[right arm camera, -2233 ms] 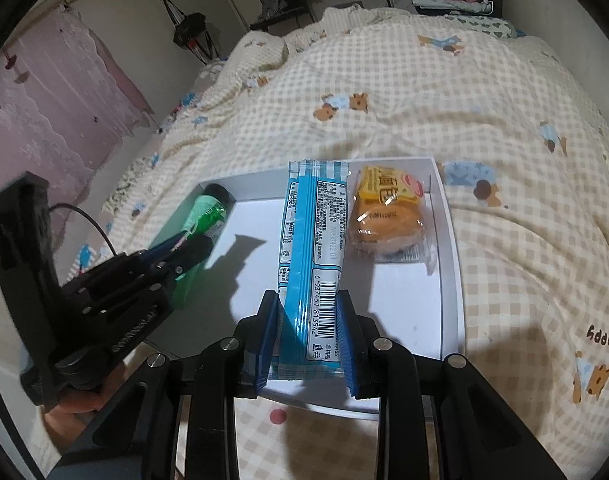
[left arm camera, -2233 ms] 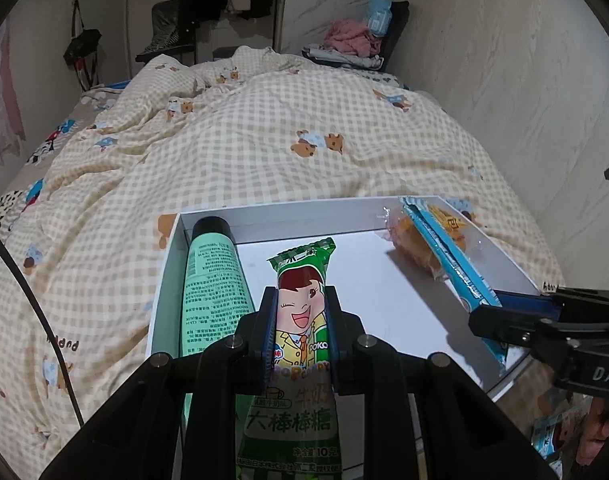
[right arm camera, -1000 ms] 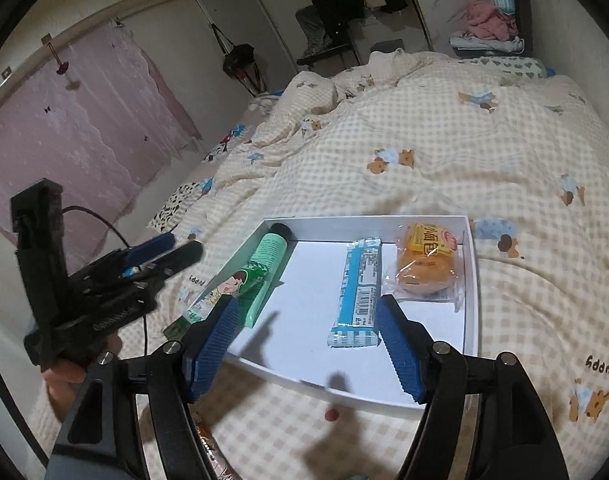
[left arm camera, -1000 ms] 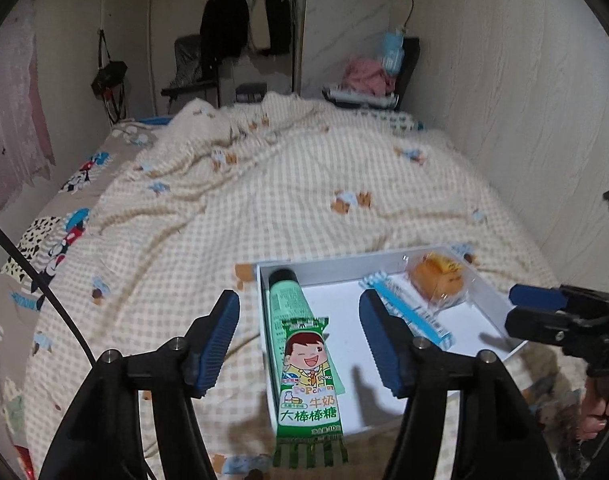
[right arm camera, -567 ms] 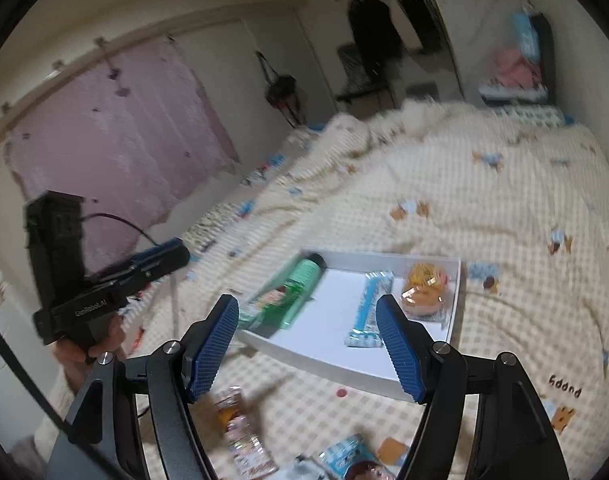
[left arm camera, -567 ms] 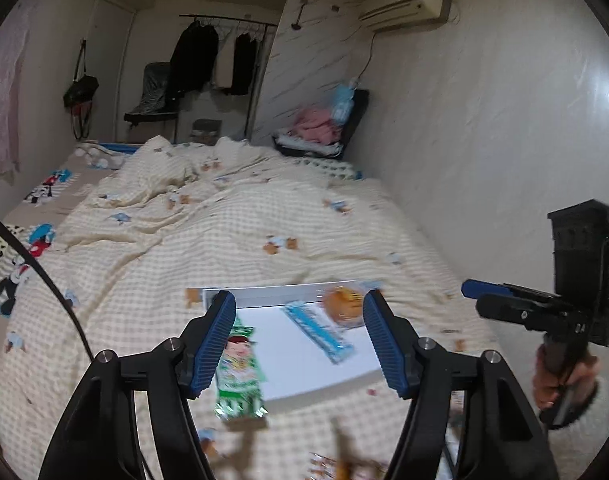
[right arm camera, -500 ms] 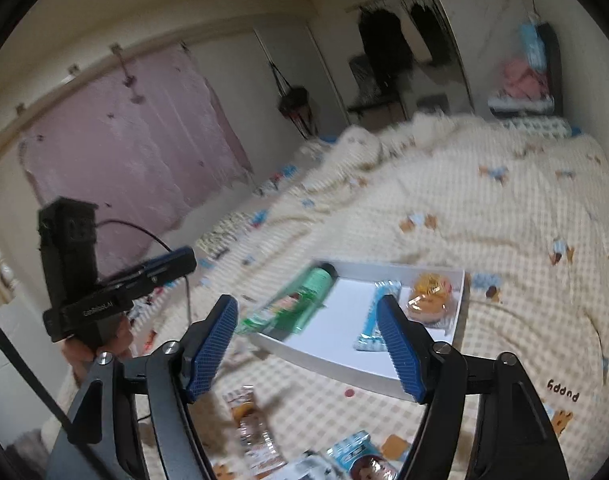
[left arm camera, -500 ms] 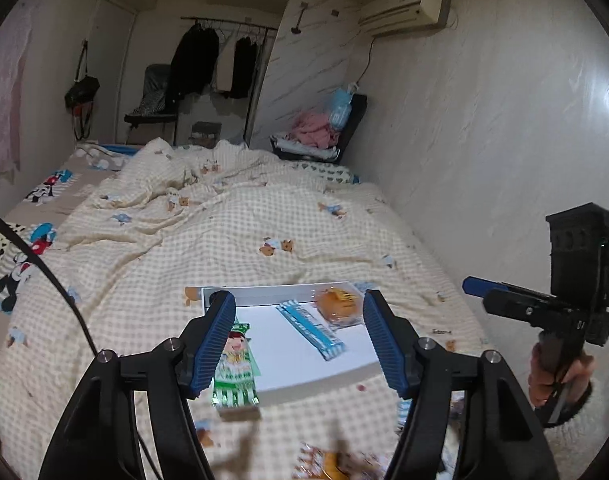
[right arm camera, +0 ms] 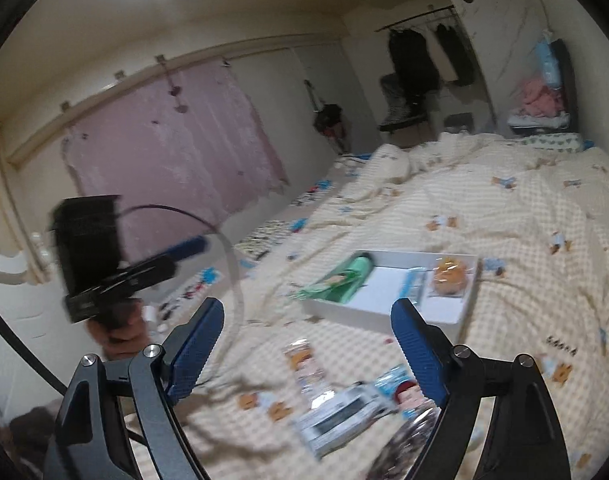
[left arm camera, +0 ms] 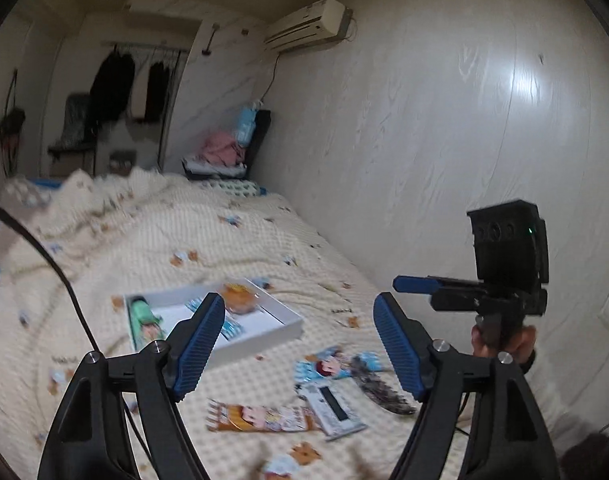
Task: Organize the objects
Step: 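Withdraw both grippers and move the left gripper toward the orange snack stick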
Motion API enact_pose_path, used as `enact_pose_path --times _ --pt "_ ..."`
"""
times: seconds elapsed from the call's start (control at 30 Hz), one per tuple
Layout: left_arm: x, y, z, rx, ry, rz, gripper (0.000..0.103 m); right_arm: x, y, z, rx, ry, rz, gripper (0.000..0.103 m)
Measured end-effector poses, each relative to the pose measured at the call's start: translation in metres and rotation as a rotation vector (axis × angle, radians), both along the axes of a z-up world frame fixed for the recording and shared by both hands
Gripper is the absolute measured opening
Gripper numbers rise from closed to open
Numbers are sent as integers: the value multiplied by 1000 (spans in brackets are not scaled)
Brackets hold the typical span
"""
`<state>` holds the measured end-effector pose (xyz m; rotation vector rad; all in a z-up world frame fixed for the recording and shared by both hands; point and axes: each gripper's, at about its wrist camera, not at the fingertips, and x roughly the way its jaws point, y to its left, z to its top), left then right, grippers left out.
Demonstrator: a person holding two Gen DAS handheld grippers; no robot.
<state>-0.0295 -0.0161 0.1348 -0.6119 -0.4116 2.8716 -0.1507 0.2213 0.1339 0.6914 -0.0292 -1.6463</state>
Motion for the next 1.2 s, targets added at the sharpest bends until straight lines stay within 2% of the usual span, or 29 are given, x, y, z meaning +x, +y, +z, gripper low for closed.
enact_pose_path --times 0.1,0.17,0.23,0.37,0.53,0.63,0.7,0.8,1.03,1.2 --pt "2 1 -5 -20 -11 34 80 12 4 -3 16 31 -49 87" --pt "10 6 -11 -72 14 87 80 24 5 -9 67 104 -156 87" --pt "15 15 -20 -115 34 89 80 28 5 -15 69 106 -157 87" --pt "17 35 -37 -173 14 25 80 35 6 -27 74 67 -115 87" --pt "15 51 -53 -250 13 22 80 43 11 -37 79 52 -99 87" --pt "11 57 -65 -294 -4 14 80 52 11 -46 123 115 -126 89" --pt "10 59 -71 -308 -13 3 80 56 9 -57 133 111 -109 98" --pt "10 61 -76 -321 -16 -18 81 58 10 -66 123 95 -98 98" --pt "14 53 -84 -270 -15 29 82 69 12 -77 129 138 -105 98" --pt "9 53 -92 -255 -48 34 83 70 17 -85 131 126 -123 98"
